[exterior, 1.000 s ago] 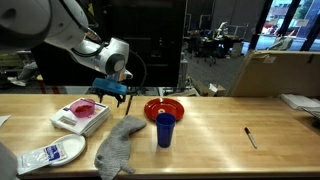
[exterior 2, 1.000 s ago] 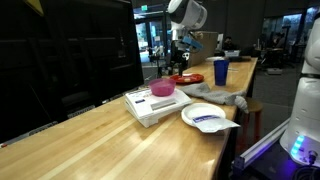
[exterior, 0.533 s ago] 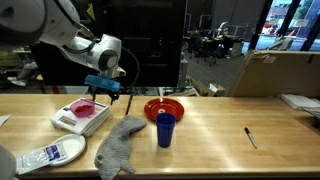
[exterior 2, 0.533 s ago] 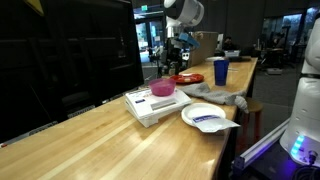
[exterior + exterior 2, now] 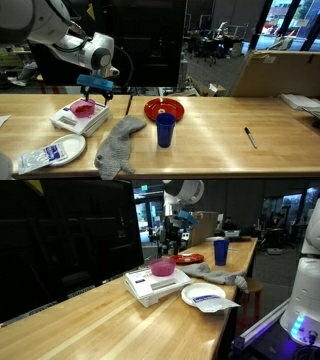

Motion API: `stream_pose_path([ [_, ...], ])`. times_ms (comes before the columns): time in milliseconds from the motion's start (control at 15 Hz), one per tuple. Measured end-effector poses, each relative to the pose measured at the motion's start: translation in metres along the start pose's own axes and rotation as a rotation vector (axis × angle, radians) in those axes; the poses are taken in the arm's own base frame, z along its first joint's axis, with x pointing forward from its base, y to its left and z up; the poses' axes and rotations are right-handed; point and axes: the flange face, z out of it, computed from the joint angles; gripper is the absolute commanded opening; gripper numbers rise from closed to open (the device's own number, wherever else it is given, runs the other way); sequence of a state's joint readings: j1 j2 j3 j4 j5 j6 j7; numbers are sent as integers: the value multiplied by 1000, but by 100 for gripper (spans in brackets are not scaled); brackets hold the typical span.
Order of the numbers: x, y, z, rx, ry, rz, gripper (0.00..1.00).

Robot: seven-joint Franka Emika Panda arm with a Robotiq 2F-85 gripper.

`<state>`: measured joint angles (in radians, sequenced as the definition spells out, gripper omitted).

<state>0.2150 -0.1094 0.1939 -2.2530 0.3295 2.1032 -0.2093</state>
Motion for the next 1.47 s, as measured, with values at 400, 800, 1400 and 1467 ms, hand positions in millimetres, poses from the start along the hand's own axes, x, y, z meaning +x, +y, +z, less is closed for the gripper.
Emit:
stream_pose_path([
  [400,-12,-10,17,-4,-36,-27,100],
  [800,-20,-9,30,-3,-65,-29,75],
  [1400,-21,-9,32,-3,-70,-31,6],
  [1467,-21,-9,32,-3,-70,-31,1],
])
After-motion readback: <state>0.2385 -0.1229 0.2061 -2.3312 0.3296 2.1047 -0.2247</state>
